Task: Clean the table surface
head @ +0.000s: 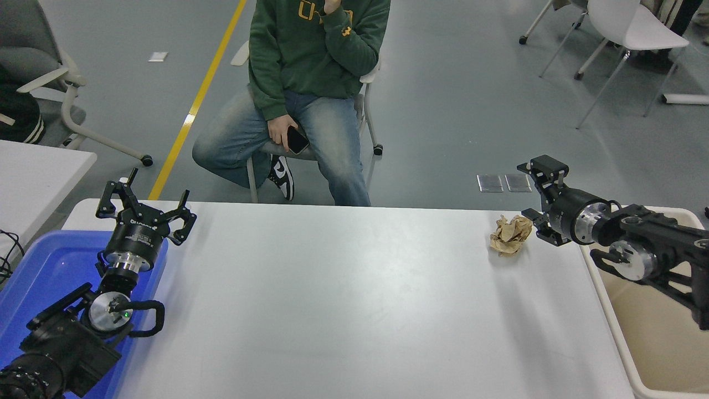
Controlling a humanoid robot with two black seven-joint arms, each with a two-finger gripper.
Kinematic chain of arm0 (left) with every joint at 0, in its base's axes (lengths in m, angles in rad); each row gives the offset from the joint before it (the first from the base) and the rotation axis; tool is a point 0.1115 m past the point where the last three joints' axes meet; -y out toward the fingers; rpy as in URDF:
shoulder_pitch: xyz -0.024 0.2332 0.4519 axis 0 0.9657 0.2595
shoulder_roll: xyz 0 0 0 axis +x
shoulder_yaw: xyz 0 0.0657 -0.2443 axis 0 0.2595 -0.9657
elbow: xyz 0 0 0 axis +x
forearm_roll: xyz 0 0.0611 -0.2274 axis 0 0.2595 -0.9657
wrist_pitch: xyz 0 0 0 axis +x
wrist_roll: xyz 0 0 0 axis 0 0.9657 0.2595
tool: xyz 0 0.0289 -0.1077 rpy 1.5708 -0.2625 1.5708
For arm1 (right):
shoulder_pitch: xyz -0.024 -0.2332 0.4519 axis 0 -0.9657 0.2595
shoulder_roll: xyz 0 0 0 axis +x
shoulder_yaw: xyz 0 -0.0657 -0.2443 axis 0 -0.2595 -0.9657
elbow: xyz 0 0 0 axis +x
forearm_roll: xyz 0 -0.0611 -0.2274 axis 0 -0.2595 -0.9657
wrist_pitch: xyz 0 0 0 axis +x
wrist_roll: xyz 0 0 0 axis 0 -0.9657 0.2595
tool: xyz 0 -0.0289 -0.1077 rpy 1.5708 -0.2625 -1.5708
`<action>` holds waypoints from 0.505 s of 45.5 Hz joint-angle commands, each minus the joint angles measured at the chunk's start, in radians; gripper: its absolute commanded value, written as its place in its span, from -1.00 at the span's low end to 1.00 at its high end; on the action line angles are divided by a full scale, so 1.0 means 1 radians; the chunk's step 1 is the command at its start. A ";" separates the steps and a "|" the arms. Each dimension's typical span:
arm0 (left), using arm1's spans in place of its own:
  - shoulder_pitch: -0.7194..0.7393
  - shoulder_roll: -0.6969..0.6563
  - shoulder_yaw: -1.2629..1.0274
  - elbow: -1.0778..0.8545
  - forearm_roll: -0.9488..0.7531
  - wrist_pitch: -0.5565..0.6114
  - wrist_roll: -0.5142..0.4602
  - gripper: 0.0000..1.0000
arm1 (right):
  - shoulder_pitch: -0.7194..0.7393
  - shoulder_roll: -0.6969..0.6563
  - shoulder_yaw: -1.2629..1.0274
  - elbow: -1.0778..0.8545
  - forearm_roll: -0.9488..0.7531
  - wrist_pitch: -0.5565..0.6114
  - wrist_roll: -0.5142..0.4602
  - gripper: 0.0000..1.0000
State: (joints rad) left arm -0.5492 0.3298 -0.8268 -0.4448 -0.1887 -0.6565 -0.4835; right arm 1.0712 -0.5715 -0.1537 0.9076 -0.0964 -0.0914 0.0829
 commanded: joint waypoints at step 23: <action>0.000 0.000 0.000 0.000 0.000 -0.002 0.000 1.00 | 0.035 0.409 -0.282 -0.544 -0.003 0.117 -0.172 0.98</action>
State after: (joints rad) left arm -0.5491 0.3298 -0.8268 -0.4449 -0.1886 -0.6565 -0.4835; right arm 1.1167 -0.2692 -0.3494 0.5044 -0.0988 -0.0024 -0.0653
